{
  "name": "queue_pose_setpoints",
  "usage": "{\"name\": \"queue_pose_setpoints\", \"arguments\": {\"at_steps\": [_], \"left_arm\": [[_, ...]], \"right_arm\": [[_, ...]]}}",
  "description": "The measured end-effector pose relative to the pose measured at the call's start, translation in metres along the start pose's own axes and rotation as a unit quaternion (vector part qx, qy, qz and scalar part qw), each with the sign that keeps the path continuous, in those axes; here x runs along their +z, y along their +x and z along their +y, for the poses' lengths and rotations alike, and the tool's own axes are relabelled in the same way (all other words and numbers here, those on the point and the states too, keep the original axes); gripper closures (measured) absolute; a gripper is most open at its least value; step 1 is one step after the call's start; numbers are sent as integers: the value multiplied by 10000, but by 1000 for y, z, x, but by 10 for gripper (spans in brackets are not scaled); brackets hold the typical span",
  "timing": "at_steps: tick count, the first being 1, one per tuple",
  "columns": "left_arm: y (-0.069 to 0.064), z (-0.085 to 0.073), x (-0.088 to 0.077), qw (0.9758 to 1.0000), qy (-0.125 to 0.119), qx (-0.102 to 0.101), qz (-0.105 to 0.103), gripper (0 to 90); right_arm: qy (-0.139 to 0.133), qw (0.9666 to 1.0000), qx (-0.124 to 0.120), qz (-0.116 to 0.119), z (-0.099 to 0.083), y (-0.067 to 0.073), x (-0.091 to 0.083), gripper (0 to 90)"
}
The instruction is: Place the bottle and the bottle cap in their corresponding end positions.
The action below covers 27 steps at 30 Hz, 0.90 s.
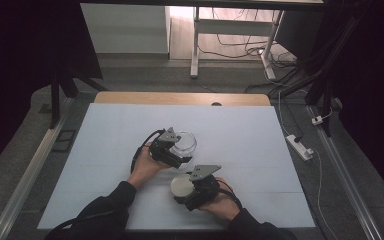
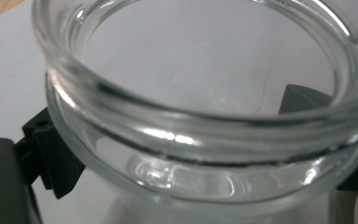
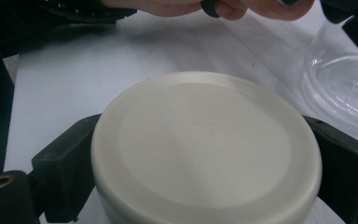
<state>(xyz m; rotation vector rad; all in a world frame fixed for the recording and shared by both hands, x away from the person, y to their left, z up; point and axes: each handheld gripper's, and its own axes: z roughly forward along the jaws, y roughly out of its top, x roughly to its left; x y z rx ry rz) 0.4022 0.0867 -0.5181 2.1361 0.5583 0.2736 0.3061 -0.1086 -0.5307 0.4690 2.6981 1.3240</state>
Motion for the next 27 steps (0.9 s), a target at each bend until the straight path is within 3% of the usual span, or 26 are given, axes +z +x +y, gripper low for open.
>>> {"name": "queue_pose_setpoints", "arguments": {"at_steps": [20,27], "left_arm": [[3,-5,1,9999,-21,-66,-90,72],[1,-4,2,10000,81,-42,33,27]], "right_arm": [[512,9982,-1,-321,-1,0,13,54],[510,9981,51,-346,-1,-2,13,18]]}}
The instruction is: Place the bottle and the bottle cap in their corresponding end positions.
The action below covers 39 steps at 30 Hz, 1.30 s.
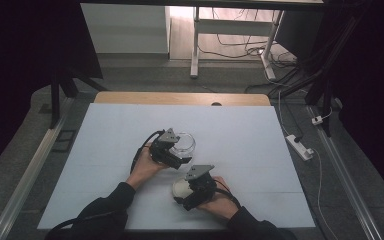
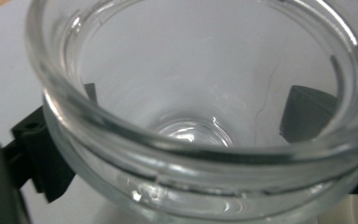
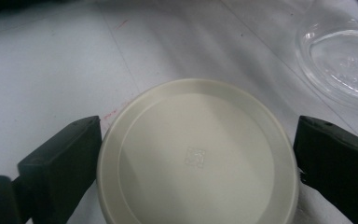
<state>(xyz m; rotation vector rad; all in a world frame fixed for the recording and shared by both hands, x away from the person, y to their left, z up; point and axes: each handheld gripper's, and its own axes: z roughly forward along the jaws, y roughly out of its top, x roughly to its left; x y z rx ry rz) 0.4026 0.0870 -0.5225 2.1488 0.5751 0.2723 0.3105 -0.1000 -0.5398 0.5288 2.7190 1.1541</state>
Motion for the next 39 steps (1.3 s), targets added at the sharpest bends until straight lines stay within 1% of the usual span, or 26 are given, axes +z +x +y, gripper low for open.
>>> {"name": "queue_pose_setpoints", "arguments": {"at_steps": [3,4,7,11,15,16,19,22,29,31,36,39], "left_arm": [[1,-1,-1,10000,4,-37,-57,3],[1,-1,-1,10000,-17,-55,-40,0],[2,-1,-5,9998,-112,-136,-87,0],[3,-1,-11,9997,-164,-182,-89,0],[2,-1,-17,9993,-211,-298,-100,0],[2,-1,-17,9993,-211,-298,-100,0],[2,-2,-21,9986,-256,-430,-146,0],[2,-3,-25,9984,-255,-475,-153,0],[2,-7,-36,9976,-311,-595,-185,0],[0,-7,-40,9975,-328,-597,-188,0],[-4,-9,-49,9971,-383,-627,-200,0],[-5,-10,-53,9963,-441,-701,-248,0]], "right_arm": [[-49,10000,50,19,0,-1,-1,12],[-71,10000,68,18,1,0,-2,12],[-164,9998,73,54,2,-1,-4,6],[-263,9996,107,79,3,-1,-7,0],[-360,9991,169,111,3,-1,-11,0],[-374,9991,184,121,3,-1,-11,0],[-415,9988,225,144,4,-2,-13,0],[-459,9985,261,158,4,-1,-15,0],[-566,9979,283,131,6,-1,-22,0],[-592,9976,324,140,5,-2,-24,0],[-659,9973,323,86,5,-3,-28,0],[-680,9972,315,79,5,-3,-30,0]]}}
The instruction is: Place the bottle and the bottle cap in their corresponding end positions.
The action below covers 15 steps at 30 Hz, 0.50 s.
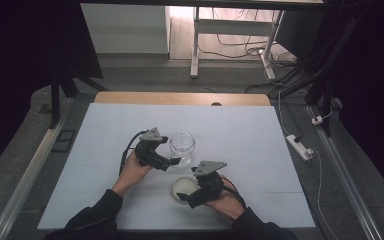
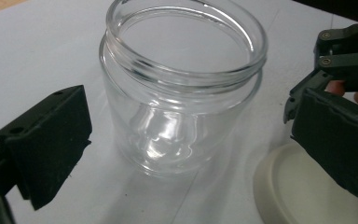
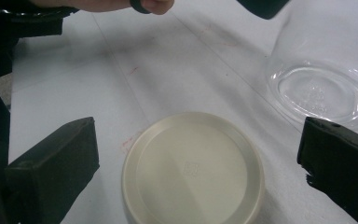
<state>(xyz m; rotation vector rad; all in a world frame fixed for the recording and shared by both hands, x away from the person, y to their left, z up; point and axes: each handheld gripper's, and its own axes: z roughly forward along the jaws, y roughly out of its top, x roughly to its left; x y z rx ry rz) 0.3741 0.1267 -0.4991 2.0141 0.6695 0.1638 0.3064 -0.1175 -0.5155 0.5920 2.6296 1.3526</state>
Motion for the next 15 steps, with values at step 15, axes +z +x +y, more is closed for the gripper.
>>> {"name": "queue_pose_setpoints", "arguments": {"at_steps": [15], "left_arm": [[-16,-8,-13,9999,94,77,-18,0]], "right_arm": [[-98,9999,30,-122,-1,-3,-14,0]]}}
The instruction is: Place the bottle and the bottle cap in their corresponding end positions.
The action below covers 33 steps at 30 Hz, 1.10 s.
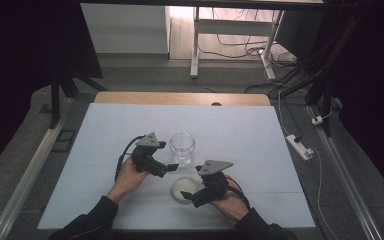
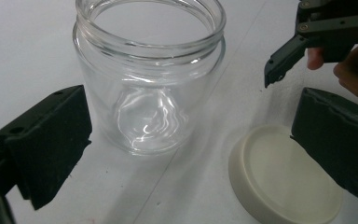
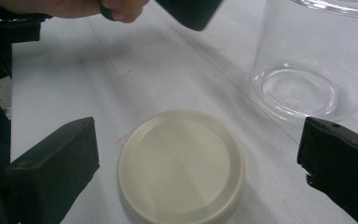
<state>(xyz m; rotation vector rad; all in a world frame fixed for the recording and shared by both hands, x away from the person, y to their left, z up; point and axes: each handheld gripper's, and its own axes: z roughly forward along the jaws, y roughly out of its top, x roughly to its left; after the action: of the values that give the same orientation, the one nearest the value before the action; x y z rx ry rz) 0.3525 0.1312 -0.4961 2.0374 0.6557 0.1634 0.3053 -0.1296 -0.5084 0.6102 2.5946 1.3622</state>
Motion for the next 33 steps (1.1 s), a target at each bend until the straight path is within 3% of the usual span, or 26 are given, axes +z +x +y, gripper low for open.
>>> {"name": "queue_pose_setpoints", "arguments": {"at_steps": [11,21,33], "left_arm": [[-9,-5,-18,9999,-92,9,93,7],[-21,-12,-29,9999,-32,151,17,0],[-35,-22,-49,9997,-196,66,-102,0]], "right_arm": [[10,10000,-1,-51,0,-1,-7,0],[-4,10000,-21,-96,2,1,-12,0],[-41,9998,-34,-200,1,6,-26,0]]}}
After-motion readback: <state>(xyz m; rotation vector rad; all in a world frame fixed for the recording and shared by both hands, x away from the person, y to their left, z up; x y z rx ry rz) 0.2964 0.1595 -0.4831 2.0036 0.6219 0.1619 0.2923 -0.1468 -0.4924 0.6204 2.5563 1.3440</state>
